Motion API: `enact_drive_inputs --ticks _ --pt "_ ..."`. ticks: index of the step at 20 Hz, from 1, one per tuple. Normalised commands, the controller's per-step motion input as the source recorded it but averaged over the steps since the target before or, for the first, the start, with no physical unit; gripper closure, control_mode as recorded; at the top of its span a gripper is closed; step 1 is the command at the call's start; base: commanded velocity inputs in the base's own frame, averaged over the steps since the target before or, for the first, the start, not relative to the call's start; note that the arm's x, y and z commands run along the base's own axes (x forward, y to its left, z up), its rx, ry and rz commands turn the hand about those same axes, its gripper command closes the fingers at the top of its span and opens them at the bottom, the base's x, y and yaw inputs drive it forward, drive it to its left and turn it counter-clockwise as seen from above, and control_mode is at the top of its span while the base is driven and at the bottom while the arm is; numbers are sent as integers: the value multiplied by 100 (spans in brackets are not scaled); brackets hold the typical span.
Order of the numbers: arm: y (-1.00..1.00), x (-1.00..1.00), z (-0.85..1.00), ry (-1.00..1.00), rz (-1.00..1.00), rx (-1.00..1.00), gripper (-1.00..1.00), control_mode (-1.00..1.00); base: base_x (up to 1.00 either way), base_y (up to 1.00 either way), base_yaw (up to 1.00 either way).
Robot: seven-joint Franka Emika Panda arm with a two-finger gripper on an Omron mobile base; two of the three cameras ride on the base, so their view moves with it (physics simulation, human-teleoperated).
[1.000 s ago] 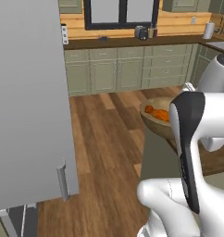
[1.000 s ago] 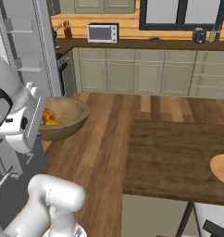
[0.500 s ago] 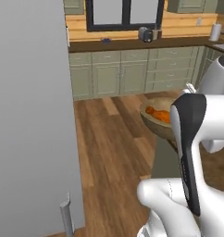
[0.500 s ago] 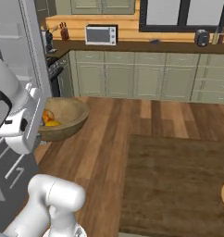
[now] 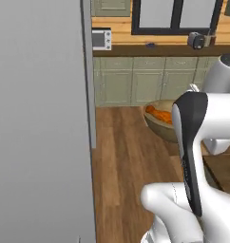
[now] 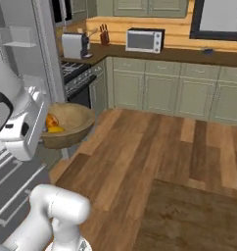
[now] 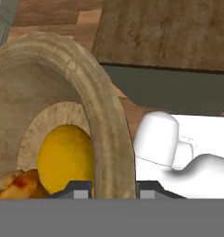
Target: Pick the chicken drumstick and lemon from their plates and place them in the bowl. Then put the bowl in the fridge.
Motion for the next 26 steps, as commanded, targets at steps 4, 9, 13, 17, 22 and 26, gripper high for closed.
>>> enact_drive_inputs --ticks 4,9,13,17,22,26 --pt "0 0 0 0 0 0 100 100 18 -2 38" --pt "0 0 0 0 0 0 100 100 45 -6 34" --pt "0 0 0 0 0 0 100 100 74 -10 10" --pt "0 0 0 0 0 0 100 100 100 -20 3" --pt "0 0 0 0 0 0 100 100 94 -9 3" --pt "0 0 0 0 0 0 100 100 94 0 2"
